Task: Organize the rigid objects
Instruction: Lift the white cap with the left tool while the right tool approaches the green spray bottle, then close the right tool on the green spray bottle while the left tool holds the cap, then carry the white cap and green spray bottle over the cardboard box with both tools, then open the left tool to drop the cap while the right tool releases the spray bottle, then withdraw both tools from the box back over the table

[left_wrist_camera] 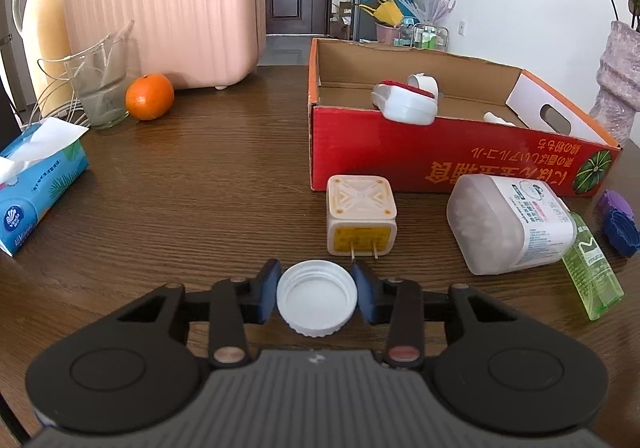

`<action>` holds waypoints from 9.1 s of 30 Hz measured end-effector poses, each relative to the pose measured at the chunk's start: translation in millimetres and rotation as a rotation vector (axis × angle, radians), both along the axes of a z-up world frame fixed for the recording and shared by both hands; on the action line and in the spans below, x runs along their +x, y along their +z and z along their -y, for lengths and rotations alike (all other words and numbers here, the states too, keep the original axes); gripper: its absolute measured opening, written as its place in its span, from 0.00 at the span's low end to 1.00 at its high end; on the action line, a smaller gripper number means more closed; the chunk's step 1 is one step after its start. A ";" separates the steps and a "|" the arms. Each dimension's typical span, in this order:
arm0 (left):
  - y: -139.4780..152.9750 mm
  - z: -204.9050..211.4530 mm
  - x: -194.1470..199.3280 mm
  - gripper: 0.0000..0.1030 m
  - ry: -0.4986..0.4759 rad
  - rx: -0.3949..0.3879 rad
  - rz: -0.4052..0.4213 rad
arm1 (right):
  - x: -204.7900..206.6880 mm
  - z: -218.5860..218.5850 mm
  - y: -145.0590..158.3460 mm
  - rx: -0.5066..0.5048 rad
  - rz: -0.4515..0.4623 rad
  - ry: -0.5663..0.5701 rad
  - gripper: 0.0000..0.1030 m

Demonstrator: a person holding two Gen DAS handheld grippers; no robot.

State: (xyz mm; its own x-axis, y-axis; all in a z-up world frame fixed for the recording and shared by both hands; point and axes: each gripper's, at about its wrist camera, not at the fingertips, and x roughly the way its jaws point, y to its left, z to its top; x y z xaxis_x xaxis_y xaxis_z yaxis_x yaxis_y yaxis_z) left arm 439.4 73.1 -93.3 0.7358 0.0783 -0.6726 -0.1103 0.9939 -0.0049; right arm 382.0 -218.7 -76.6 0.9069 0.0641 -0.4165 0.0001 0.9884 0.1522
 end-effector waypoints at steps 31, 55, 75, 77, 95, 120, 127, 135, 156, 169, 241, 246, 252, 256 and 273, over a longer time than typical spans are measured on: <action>50.1 -8.4 -66.7 0.39 0.028 -0.016 0.240 | 3.4 -5.8 -5.0 -0.005 -0.015 0.033 1.00; 60.2 -10.6 -91.3 0.39 -0.006 -0.052 0.270 | 42.0 -63.2 -13.4 -0.114 -0.143 0.164 0.54; 57.8 -12.5 -88.2 0.39 -0.008 -0.060 0.253 | 75.2 -70.7 -23.1 -0.086 -0.226 0.163 0.30; 58.0 -12.9 -88.2 0.39 -0.008 -0.059 0.254 | 75.0 -70.1 -23.0 -0.078 -0.227 0.165 0.30; 58.0 -13.3 -88.7 0.39 -0.007 -0.057 0.258 | 35.0 -57.6 -8.6 -0.014 -0.125 0.161 0.30; 75.7 2.1 -89.1 0.39 0.000 -0.045 0.299 | -10.1 -51.1 27.7 0.029 0.016 0.184 0.30; 87.8 15.2 -74.5 0.39 -0.011 -0.072 0.309 | 0.3 -49.5 38.4 0.035 0.051 0.191 0.30; 95.5 36.0 -51.3 0.39 -0.030 -0.075 0.324 | 21.1 -47.1 46.7 0.040 0.074 0.194 0.30; 101.2 76.5 38.4 0.39 -0.052 -0.108 0.351 | 96.8 -33.9 49.5 0.060 0.107 0.184 0.30; 84.9 92.2 106.3 0.40 -0.064 -0.080 0.307 | 163.3 -34.0 40.3 0.041 0.085 0.183 0.30; 69.5 59.7 134.9 1.00 0.088 0.017 0.289 | 209.5 -34.1 15.9 0.012 0.021 0.141 1.00; 71.2 59.8 125.2 1.00 0.092 0.005 0.312 | 200.9 -31.9 21.2 0.007 0.036 0.133 1.00; 74.1 61.8 109.5 1.00 0.067 0.005 0.352 | 187.4 -28.8 25.7 -0.011 0.052 0.127 1.00; 74.9 60.8 97.1 1.00 0.068 0.000 0.375 | 173.9 -25.7 27.7 -0.029 0.057 0.125 1.00; 72.0 60.3 29.0 1.00 0.040 0.029 0.397 | 107.9 -4.1 30.4 -0.026 0.112 0.084 1.00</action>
